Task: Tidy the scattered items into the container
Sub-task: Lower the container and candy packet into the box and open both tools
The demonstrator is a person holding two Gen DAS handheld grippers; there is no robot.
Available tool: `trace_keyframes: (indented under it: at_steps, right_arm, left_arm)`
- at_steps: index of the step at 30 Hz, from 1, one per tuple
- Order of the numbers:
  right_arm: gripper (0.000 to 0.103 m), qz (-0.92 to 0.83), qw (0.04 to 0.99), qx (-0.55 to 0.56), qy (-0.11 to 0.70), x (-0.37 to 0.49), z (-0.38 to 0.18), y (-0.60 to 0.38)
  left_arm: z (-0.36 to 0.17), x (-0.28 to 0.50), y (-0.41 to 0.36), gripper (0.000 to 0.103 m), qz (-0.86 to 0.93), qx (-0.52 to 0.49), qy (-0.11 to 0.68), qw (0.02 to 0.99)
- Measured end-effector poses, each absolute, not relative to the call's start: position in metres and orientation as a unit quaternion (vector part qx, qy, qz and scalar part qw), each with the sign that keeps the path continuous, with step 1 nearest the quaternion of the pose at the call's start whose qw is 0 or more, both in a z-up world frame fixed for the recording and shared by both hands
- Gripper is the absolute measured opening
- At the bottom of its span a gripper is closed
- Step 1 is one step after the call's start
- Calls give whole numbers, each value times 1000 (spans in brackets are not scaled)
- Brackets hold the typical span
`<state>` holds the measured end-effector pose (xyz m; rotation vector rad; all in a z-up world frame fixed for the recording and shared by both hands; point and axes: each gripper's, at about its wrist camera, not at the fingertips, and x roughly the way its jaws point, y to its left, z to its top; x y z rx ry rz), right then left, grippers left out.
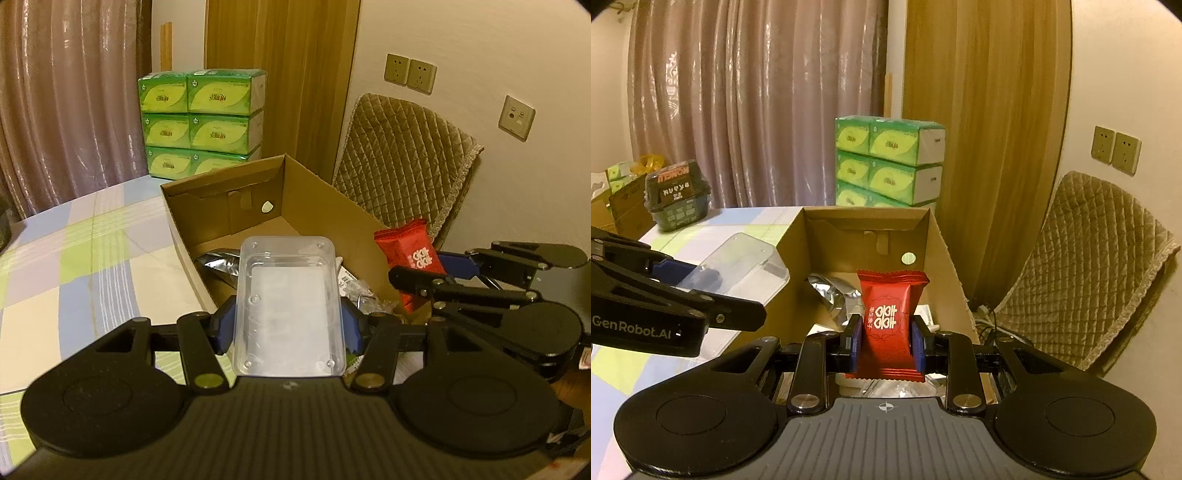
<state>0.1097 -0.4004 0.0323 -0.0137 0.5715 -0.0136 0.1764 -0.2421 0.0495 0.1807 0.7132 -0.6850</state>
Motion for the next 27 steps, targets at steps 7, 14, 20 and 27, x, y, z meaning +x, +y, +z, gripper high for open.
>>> trace_keyframes:
  at_steps: [7, 14, 20, 27]
  right_arm:
    - [24, -9, 959, -8, 282, 122, 30, -408]
    - [24, -11, 959, -8, 284, 133, 28, -414]
    - [24, -12, 958, -7, 286, 138, 24, -417]
    - [24, -10, 957, -6, 289, 141, 21, -417]
  left_arm:
    - [44, 191, -246, 51, -326, 74, 351, 875]
    - [38, 204, -249, 51, -323, 61, 359, 873]
    - [34, 210, -253, 51, -323, 54, 360, 874]
    - [32, 216, -255, 51, -318, 51, 364, 874]
